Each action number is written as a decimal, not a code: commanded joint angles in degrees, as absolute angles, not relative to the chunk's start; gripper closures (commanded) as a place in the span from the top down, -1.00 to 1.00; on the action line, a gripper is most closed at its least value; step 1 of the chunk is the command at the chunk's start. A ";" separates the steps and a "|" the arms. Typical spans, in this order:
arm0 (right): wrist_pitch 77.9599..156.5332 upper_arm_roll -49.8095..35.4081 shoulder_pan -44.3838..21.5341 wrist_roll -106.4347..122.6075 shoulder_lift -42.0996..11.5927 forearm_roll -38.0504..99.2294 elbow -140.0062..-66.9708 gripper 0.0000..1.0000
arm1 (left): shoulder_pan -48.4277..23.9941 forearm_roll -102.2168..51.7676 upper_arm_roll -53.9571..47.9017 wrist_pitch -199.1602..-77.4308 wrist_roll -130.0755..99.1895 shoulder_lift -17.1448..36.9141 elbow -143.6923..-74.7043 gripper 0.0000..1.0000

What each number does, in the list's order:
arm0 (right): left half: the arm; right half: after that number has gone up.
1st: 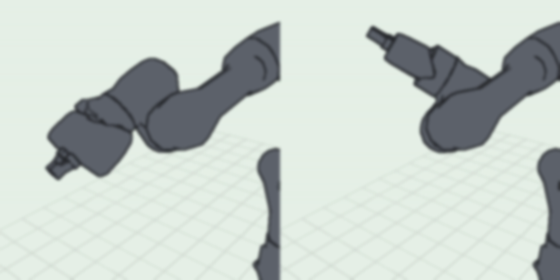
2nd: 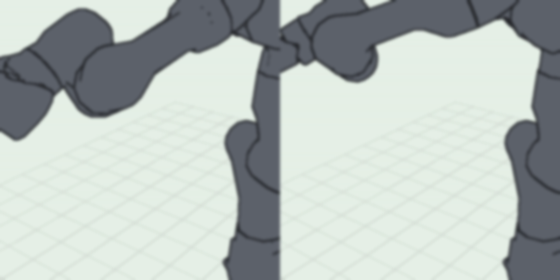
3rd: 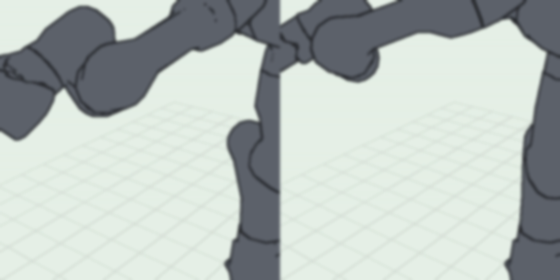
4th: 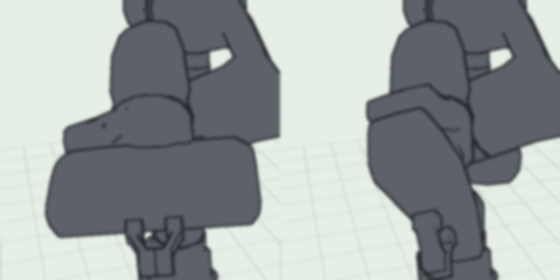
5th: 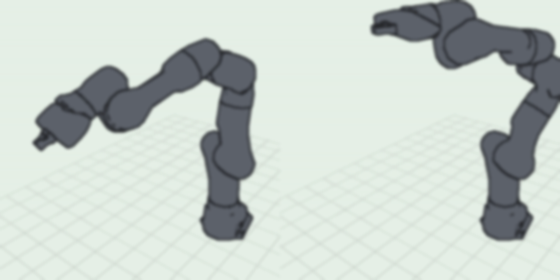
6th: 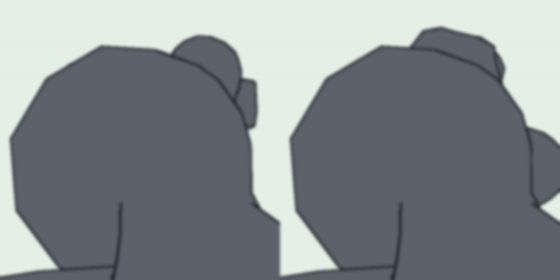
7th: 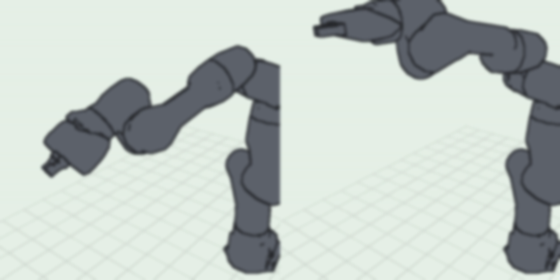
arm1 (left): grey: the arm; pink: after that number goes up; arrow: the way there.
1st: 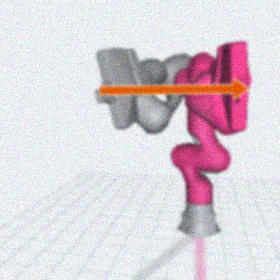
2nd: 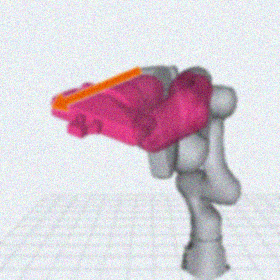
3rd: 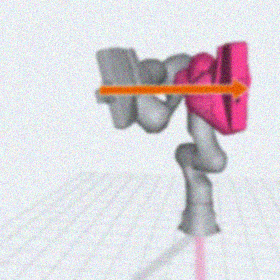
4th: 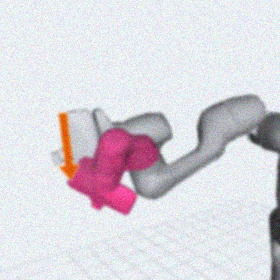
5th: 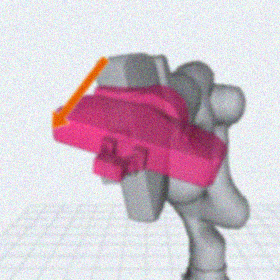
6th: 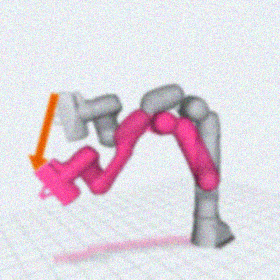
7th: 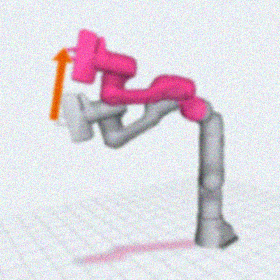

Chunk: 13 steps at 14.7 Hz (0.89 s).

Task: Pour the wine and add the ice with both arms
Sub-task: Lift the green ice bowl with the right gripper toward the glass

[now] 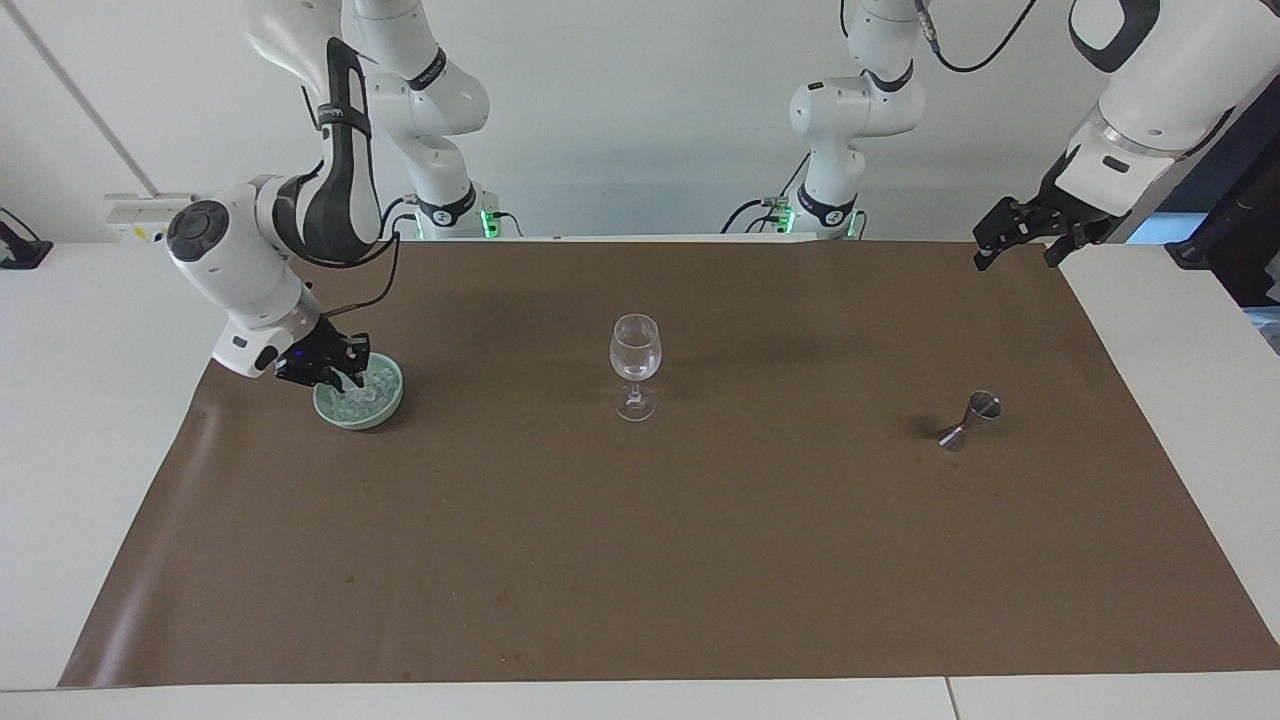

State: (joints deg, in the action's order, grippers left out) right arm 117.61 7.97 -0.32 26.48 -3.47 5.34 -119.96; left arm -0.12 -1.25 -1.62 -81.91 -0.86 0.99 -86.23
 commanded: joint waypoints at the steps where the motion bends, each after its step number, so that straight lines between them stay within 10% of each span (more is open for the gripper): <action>1: 108.84 7.30 -0.52 24.45 -3.78 6.33 -111.48 -0.64 | 0.35 -0.44 -2.02 -81.22 0.35 -0.79 -88.24 1.00; 13: 92.45 6.94 -28.55 -22.73 -11.69 8.43 -80.60 -0.70 | 0.44 -0.26 -2.02 -83.23 0.61 -1.67 -90.09 1.00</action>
